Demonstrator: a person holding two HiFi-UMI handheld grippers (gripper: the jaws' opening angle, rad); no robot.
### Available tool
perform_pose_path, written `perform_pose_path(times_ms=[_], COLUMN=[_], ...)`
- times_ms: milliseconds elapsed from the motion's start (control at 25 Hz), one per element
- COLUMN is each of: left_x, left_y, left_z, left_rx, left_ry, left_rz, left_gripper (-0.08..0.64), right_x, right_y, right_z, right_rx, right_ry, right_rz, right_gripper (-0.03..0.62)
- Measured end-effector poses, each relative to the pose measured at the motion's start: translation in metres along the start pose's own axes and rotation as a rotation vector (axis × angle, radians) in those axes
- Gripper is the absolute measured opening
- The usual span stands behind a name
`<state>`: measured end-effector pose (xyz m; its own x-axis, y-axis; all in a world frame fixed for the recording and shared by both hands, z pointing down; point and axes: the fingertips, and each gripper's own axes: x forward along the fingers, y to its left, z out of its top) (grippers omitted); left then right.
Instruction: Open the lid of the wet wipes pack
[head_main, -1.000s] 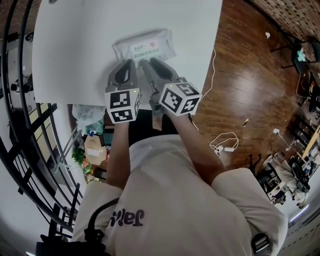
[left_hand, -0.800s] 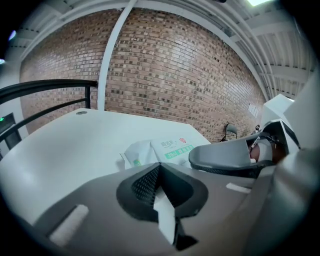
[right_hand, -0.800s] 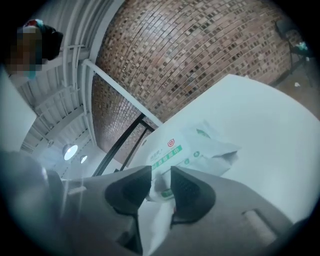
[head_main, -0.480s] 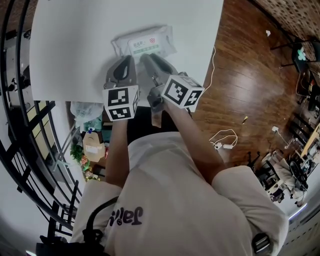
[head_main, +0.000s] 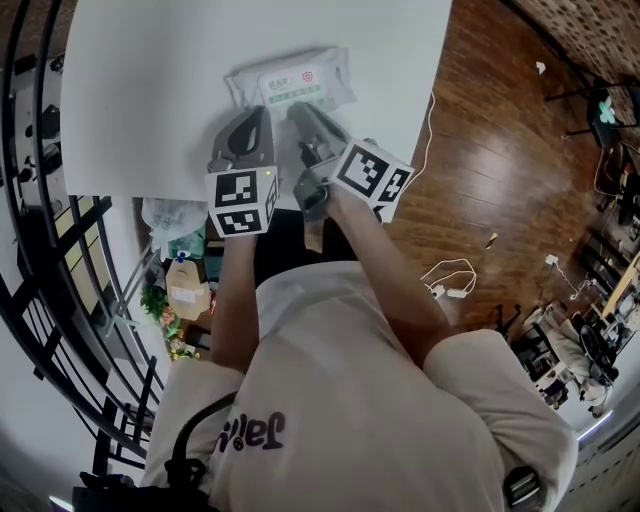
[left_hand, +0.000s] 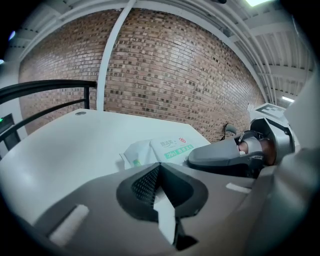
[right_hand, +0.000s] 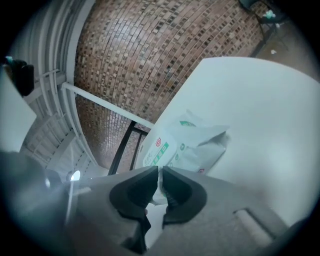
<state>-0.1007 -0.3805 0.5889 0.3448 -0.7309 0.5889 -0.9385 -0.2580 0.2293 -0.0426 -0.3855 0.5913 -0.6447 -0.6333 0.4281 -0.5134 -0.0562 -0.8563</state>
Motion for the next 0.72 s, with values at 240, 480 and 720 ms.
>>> perform_pose_path(times_ms=[240, 480, 720], left_x=[0.0002, -0.001, -0.0008], left_y=[-0.0028, -0.0035, -0.0032], left_z=[-0.0002, 0.0002, -0.0006], left_rx=[0.003, 0.004, 0.001], left_ry=[0.0, -0.005, -0.007], left_rz=[0.002, 0.001, 0.002], left_gripper=[0.015, 0.015, 0.015], right_x=[-0.0027, -0.0057, -0.0059], right_y=[0.0047, 0.0082, 0.0095], right_z=[0.0037, 0.0044, 0.0046], right_rx=[0.033, 0.042, 0.047], right_ry=[0.004, 0.013, 0.021], right_rz=[0.024, 0.025, 0.02], right_gripper=[0.006, 0.0, -0.002])
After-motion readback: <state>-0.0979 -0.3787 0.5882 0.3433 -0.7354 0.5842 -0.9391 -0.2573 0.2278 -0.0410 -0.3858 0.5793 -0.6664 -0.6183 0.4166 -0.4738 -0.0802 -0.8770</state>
